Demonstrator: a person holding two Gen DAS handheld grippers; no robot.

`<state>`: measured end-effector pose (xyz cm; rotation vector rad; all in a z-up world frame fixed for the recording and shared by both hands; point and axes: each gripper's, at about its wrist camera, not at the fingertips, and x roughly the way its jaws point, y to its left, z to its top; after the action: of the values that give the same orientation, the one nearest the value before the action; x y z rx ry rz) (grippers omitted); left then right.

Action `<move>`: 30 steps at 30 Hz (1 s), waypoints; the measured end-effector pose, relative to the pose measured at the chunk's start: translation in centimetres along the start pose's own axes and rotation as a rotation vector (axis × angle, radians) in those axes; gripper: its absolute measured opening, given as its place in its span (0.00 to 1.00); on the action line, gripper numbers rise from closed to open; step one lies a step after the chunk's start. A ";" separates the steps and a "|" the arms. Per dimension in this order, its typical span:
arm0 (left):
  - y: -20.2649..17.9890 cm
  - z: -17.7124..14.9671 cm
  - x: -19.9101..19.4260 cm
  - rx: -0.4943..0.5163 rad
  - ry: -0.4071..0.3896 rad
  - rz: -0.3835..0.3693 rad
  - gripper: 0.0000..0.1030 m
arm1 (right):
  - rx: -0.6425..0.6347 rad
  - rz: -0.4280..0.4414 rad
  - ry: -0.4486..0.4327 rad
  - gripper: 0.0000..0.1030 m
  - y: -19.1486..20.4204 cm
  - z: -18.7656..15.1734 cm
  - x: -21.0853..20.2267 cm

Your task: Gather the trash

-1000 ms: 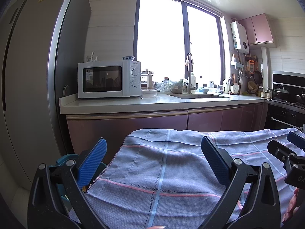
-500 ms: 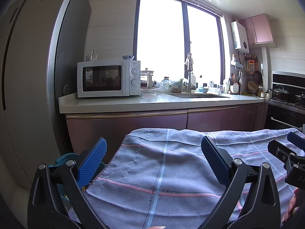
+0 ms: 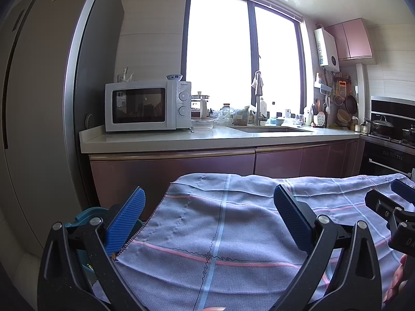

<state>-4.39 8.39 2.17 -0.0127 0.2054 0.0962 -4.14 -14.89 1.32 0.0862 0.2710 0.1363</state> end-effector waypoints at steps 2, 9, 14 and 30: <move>0.0 0.0 0.0 -0.001 0.001 -0.001 0.95 | -0.001 -0.002 0.000 0.93 0.0 0.0 0.0; -0.3 -0.3 0.1 0.000 0.010 -0.007 0.95 | 0.004 -0.005 0.002 0.93 -0.1 0.0 0.1; -0.7 -0.5 0.3 0.003 0.013 -0.005 0.95 | 0.004 -0.006 0.003 0.93 -0.1 0.0 0.1; -1.6 -0.7 1.2 0.005 0.049 -0.017 0.95 | 0.022 -0.009 0.008 0.93 -0.9 -0.1 0.4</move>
<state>-3.17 6.88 1.22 -0.0113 0.2546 0.0786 -3.70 -15.69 1.00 0.1062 0.2812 0.1246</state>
